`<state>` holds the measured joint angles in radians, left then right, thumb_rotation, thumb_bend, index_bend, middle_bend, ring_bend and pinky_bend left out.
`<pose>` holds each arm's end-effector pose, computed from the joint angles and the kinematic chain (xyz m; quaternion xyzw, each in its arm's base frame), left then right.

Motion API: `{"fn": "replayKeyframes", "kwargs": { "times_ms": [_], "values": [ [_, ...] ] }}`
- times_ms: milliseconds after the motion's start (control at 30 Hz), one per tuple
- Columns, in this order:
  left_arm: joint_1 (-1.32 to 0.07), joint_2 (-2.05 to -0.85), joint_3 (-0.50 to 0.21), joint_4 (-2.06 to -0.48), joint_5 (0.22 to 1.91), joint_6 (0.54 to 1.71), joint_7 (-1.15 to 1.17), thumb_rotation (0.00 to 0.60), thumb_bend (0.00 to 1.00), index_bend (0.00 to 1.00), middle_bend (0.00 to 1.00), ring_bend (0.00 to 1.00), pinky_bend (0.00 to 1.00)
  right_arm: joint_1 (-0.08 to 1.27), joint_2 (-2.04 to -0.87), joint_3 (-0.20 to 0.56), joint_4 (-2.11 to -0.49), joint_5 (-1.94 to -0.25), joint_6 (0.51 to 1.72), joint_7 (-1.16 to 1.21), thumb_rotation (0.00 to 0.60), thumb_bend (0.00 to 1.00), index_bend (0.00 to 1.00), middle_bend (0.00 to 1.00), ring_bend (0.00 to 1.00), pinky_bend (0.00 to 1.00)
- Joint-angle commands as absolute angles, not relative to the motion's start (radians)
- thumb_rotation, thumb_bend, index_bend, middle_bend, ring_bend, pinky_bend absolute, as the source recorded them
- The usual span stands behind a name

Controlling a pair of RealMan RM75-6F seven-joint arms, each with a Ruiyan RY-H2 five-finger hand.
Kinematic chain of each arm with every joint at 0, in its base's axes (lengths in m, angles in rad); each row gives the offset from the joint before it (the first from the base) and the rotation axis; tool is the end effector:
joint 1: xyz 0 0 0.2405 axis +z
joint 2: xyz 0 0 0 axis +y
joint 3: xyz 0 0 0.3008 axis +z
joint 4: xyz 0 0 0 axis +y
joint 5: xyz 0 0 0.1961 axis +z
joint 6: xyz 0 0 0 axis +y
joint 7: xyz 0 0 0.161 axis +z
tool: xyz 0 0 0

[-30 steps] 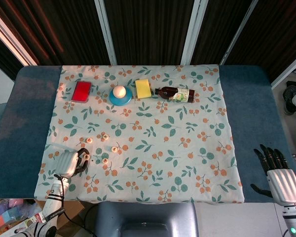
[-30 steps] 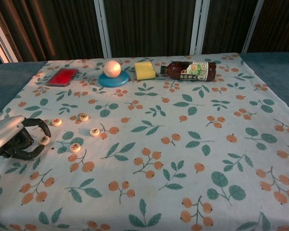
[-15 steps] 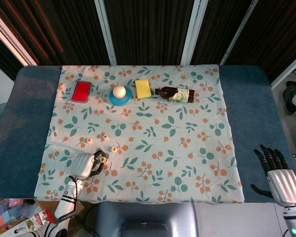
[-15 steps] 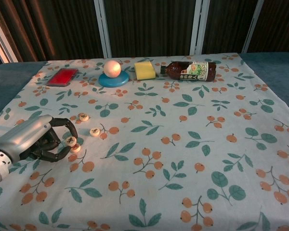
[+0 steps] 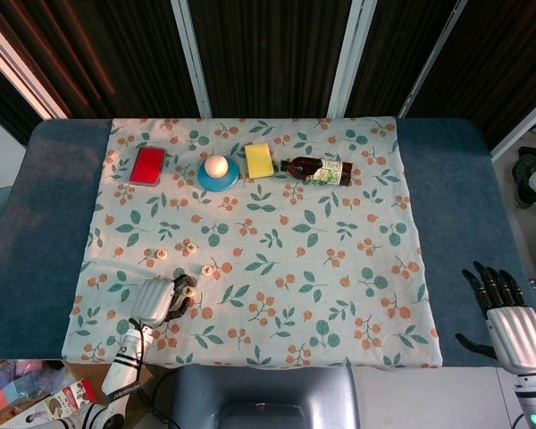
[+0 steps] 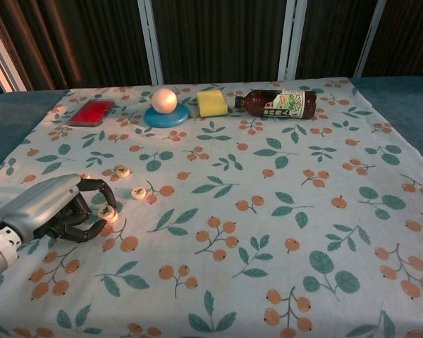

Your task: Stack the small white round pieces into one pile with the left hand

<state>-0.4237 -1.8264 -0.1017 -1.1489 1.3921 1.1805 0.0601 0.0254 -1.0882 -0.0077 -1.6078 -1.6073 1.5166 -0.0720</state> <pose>-0.2623 0.3032 -0.0695 -0.6547 -0.4472 -0.4210 0.4407 -0.3458 -0.1679 0.1917 0.6386 -0.3577 0.3515 0.5837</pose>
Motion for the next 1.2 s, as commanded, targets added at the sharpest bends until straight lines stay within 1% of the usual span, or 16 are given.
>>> {"fn": "replayKeyframes", "kwargs": {
  "times_ms": [33, 233, 333, 467, 567, 633, 800, 933, 1200],
  "values": [
    [-0.425, -1.825, -0.1, -1.151, 1.395, 1.182, 0.058, 0.6, 0.44, 0.38, 1.0, 1.0, 1.0, 0.025, -1.088, -0.008, -1.608, -1.608, 1.517, -0.073, 0.6, 0.07, 0.0, 0.0, 0.0, 0.0],
    [-0.426, -1.821, -0.099, -1.156, 1.401, 1.189, 0.055, 0.6, 0.44, 0.36, 1.0, 1.0, 1.0, 0.025, -1.088, -0.007, -1.609, -1.608, 1.518, -0.073, 0.6, 0.07, 0.0, 0.0, 0.0, 0.0],
    [-0.427, -1.81, -0.113, -1.169, 1.405, 1.207, 0.037, 0.6, 0.43, 0.36, 1.0, 1.0, 1.0, 0.024, -1.087, -0.007, -1.608, -1.607, 1.519, -0.07, 0.6, 0.07, 0.0, 0.0, 0.0, 0.0],
    [-0.443, -1.784, -0.187, -1.173, 1.376, 1.233, -0.003, 0.6, 0.43, 0.36, 1.0, 1.0, 1.0, 0.022, -1.084, -0.007, -1.606, -1.607, 1.522, -0.064, 0.6, 0.07, 0.0, 0.0, 0.0, 0.0],
    [-0.468, -1.765, -0.246, -1.142, 1.309, 1.182, -0.013, 0.6, 0.43, 0.36, 1.0, 1.0, 1.0, 0.022, -1.084, -0.008, -1.606, -1.608, 1.521, -0.065, 0.6, 0.07, 0.0, 0.0, 0.0, 0.0],
    [-0.485, -1.764, -0.267, -1.11, 1.275, 1.146, -0.009, 0.6, 0.43, 0.36, 1.0, 1.0, 1.0, 0.023, -1.086, -0.008, -1.606, -1.609, 1.519, -0.07, 0.6, 0.07, 0.0, 0.0, 0.0, 0.0],
    [-0.52, -1.796, -0.27, -1.012, 1.21, 1.048, 0.016, 0.6, 0.43, 0.35, 1.0, 1.0, 1.0, 0.027, -1.095, -0.01, -1.609, -1.61, 1.51, -0.089, 0.6, 0.07, 0.0, 0.0, 0.0, 0.0],
    [-0.541, -1.836, -0.274, -0.946, 1.193, 1.026, 0.013, 0.6, 0.43, 0.35, 1.0, 1.0, 1.0, 0.03, -1.097, -0.009, -1.611, -1.606, 1.503, -0.096, 0.6, 0.07, 0.0, 0.0, 0.0, 0.0],
    [-0.565, -1.879, -0.271, -0.869, 1.185, 1.008, 0.008, 0.6, 0.43, 0.35, 1.0, 1.0, 1.0, 0.028, -1.093, -0.005, -1.61, -1.599, 1.507, -0.086, 0.6, 0.07, 0.0, 0.0, 0.0, 0.0]
  ]
}}
